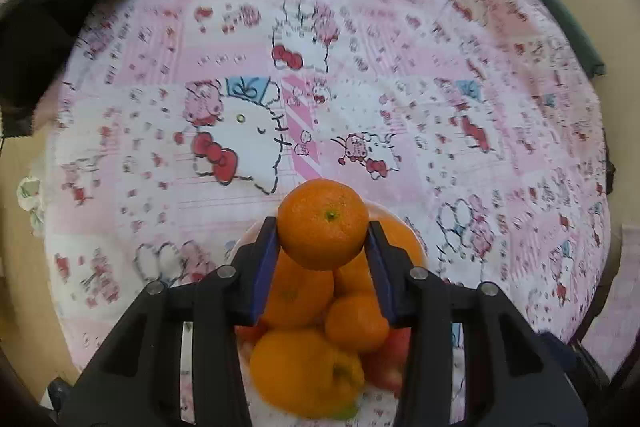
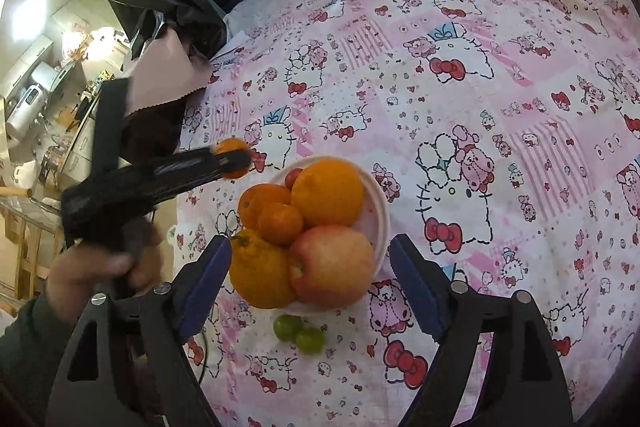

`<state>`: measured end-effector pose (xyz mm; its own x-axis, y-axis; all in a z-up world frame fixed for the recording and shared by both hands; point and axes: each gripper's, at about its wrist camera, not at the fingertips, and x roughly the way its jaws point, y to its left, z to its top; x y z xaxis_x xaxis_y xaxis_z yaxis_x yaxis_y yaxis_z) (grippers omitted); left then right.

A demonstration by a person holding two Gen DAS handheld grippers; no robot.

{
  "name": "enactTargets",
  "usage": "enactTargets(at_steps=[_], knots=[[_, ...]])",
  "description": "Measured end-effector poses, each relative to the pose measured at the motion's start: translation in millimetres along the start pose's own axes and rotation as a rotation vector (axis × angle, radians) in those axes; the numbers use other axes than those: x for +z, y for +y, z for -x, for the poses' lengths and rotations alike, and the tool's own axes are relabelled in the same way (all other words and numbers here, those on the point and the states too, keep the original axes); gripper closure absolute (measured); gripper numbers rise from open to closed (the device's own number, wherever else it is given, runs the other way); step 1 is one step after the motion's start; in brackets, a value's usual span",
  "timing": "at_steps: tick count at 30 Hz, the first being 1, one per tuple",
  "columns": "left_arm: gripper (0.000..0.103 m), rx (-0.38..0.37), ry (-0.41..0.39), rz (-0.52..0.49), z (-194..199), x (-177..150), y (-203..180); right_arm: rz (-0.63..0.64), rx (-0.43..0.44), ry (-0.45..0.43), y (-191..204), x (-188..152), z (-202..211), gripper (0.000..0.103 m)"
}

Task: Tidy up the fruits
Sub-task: 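Lower the tangerine onto the plate and open the left tool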

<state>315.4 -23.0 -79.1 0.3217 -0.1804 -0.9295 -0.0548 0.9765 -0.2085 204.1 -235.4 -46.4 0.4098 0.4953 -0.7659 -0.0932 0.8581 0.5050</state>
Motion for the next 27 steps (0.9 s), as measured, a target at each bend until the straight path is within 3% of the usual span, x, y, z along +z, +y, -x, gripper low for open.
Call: enactTargets(at_steps=[6,12,14,16,27], knots=[[0.063,-0.002,0.061,0.009,-38.6,5.4,-3.9,-0.029,0.007,0.008,-9.9,5.0,-2.4,0.019],[0.06,0.023,0.106,0.006,-50.6,2.1,-3.7,-0.056,0.021,0.012,-13.8,9.5,-4.3,0.019],[0.039,0.031,0.106,-0.003,-51.0,1.7,-3.8,-0.067,0.026,0.015,-15.4,8.7,-4.5,0.019],[0.032,0.034,0.1,-0.014,-50.0,1.5,-4.7,-0.078,0.031,0.021,-16.7,7.9,-5.2,0.019],[0.032,0.029,0.077,0.011,-39.5,11.0,4.3,-0.091,0.034,0.022,-18.0,8.1,-4.5,0.019]])
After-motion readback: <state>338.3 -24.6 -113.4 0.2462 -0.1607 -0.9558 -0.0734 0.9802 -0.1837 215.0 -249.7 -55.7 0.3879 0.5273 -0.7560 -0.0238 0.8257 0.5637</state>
